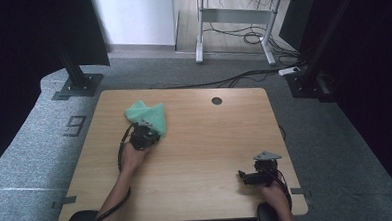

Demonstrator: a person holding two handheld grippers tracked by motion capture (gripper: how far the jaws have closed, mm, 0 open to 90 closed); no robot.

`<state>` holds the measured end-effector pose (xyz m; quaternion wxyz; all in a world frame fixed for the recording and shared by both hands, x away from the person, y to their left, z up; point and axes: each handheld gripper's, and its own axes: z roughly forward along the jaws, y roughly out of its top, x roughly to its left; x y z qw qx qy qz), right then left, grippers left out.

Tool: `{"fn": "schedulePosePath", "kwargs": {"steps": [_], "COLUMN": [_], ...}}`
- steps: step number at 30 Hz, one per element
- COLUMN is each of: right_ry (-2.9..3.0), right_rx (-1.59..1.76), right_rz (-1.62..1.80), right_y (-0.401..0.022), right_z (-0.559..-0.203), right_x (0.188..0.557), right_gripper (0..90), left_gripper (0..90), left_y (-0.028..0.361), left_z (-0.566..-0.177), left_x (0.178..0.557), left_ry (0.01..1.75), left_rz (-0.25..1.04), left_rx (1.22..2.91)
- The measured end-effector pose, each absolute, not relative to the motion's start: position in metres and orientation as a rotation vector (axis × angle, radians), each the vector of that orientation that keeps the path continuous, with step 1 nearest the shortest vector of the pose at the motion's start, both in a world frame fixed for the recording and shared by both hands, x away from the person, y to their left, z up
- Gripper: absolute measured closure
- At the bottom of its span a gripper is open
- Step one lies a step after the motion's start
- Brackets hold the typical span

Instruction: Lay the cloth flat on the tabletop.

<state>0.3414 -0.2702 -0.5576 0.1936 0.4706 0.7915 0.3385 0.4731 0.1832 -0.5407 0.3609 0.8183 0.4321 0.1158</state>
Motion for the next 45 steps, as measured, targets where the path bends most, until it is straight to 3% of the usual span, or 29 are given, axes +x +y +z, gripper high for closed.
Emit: {"fn": "schedulePosePath", "kwargs": {"steps": [45], "right_ry": [2.22], "right_rx": [1.319], "right_rz": [0.949], "right_y": [-0.27], "right_z": [-0.558], "right_x": [0.341], "right_gripper": [0.0], "left_gripper": [80.5], "left_y": [0.126], "left_z": [-0.542], "left_x": [0.411], "left_ry": [0.911], "left_rz": [0.246], "left_rx": [2.196]}}
